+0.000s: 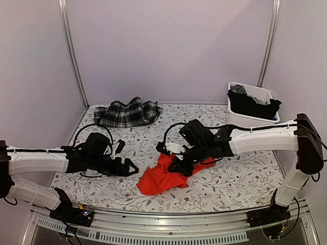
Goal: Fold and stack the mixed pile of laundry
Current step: Flatten out the crumpled T-shirt at the center of the board.
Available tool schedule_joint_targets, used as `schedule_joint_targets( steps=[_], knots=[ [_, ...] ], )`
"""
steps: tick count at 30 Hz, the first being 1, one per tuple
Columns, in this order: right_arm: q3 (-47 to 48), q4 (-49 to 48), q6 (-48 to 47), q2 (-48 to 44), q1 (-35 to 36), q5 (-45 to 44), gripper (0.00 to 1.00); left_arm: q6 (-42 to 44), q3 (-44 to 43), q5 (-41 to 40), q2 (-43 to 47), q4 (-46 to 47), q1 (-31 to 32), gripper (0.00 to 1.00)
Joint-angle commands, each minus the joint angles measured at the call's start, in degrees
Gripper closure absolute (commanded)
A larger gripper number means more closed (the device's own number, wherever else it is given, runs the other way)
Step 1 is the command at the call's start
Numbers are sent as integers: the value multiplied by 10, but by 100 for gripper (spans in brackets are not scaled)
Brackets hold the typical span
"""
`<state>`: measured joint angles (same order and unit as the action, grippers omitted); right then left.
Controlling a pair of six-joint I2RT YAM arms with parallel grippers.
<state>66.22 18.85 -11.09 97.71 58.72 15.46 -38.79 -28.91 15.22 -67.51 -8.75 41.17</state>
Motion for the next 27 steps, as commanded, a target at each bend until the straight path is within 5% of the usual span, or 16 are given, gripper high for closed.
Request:
schedule_joint_targets(
  steps=[1,7,12,19,24,27],
  knots=[
    [-17,-26,32,1,2,34,100,-9,10,11,-74,118,30,4],
    [-30,-35,35,7,-1,40,93,-8,-32,6,-199,155,64,16],
    [-40,-53,43,6,-18,51,72,10,-51,12,-230,161,78,50],
    [-31,-88,58,7,-47,94,76,19,-45,11,-213,156,76,98],
    [-20,-94,60,8,-53,130,66,19,-38,-2,-200,147,76,100],
    [-16,-94,61,6,-57,136,84,20,-34,-8,-189,139,76,100]
  ],
)
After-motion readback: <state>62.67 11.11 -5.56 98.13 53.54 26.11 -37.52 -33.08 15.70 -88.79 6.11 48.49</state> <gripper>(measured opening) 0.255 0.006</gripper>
